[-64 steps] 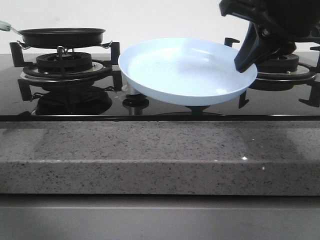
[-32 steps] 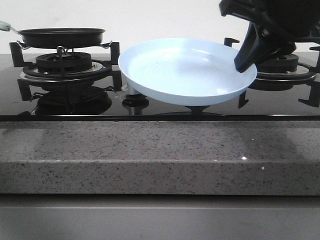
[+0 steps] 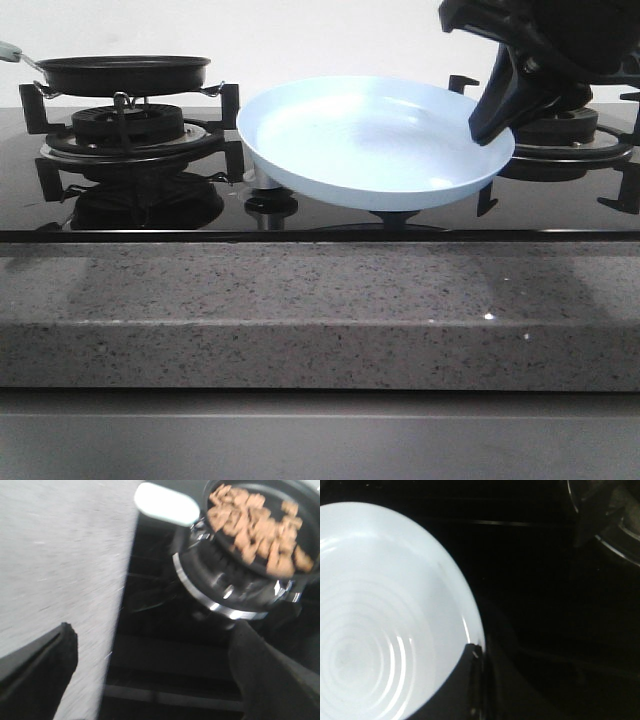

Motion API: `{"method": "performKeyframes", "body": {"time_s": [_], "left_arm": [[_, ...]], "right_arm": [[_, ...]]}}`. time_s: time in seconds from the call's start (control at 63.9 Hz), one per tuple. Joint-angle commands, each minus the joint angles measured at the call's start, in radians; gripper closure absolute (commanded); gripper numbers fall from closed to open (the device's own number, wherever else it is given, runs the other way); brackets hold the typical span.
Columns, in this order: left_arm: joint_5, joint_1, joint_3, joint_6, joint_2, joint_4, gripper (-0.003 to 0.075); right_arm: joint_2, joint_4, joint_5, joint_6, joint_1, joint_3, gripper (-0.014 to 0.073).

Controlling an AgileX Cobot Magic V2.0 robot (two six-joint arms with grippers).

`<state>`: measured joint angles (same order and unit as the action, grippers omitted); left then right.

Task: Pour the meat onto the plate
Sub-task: 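Grasp the pale green pan handle with the left gripper and lift the pan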

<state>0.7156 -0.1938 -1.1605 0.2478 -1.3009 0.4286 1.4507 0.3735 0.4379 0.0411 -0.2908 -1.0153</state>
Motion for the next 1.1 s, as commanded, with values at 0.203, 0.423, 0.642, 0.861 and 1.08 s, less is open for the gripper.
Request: {"method": "performKeyframes", "body": {"time_s": [0.203,0.423,0.642,0.861,1.08], "left_arm": [[-0.03,-0.098,-0.167,0.109,-0.199,0.403,0.0115],[-0.026,-0.099,-0.216,0.26,-0.335,0.703,0.0115],[0.038,-0.099,-0.259,0.346,-0.449,0.949,0.016],[0.116,-0.099,-0.291,0.36,-0.512,1.033,0.0307],[0.116,-0.099,-0.291,0.36,-0.514,1.033,0.0479]], "right_arm": [[-0.024,0.002,-0.037,0.01,-0.001,-0.028,0.0662],[-0.024,0.002,-0.037,0.01,-0.001,-0.028,0.0662],[-0.024,0.002,-0.037,0.01,-0.001,-0.028,0.0662],[-0.024,0.002,-0.037,0.01,-0.001,-0.028,0.0662],[-0.024,0.002,-0.037,0.01,-0.001,-0.028,0.0662]]}}
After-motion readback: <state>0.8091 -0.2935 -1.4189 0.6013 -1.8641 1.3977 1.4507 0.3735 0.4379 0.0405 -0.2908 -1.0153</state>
